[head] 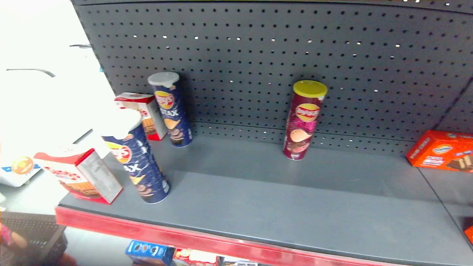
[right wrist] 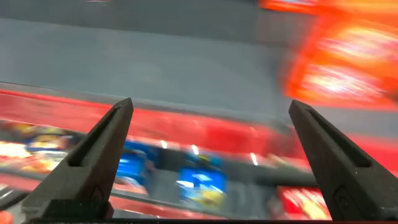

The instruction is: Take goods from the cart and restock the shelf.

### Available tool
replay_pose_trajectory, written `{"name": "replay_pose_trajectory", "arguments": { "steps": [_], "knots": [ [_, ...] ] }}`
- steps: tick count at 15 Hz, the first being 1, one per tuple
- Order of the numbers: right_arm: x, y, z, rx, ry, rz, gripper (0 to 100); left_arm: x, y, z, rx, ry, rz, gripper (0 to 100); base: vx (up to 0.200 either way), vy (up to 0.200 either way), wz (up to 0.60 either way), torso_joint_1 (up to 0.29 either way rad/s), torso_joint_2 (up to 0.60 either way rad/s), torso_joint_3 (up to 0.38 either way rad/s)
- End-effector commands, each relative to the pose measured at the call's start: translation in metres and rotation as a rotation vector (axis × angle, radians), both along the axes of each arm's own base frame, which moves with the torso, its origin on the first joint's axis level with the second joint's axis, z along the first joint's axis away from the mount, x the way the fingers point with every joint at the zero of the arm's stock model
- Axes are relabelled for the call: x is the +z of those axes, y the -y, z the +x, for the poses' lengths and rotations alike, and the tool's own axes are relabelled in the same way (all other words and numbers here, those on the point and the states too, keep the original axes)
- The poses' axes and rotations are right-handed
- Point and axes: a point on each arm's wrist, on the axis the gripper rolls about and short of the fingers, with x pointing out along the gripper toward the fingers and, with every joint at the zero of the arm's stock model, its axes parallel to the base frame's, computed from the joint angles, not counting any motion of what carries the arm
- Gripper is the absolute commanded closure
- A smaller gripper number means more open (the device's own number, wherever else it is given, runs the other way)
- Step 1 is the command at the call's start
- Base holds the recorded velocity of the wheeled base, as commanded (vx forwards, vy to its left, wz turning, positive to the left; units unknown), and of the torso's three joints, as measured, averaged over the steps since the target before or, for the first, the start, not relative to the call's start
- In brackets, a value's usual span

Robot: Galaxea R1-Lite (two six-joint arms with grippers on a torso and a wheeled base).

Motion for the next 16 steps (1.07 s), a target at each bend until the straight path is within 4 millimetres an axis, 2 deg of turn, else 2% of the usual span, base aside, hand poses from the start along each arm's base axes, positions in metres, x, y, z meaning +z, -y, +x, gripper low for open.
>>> {"name": "replay_pose_trajectory", "arguments": {
  "steps": [1, 5, 16],
  "knots": [
    [0.0001, 0.0000, 0.0001, 0.000, -0.001, 0.000, 0, 0.0000, 0.0000, 0.0001, 0.000, -0.001, 0.000, 0, 0.000, 0.000, 0.60, -0.002, 0.00, -0.002],
    [0.0002, 0.0000, 0.0001, -0.001, 0.001, 0.001, 0, 0.0000, 0.0000, 0.0001, 0.000, -0.001, 0.000, 0, 0.000, 0.000, 0.60, 0.002, 0.01, 0.000],
    [0.0001, 0.0000, 0.0001, -0.001, -0.001, 0.000, 0, 0.0000, 0.0000, 0.0001, 0.000, -0.001, 0.000, 0, 0.000, 0.000, 0.00, 0.000, 0.00, 0.000]
  ]
}}
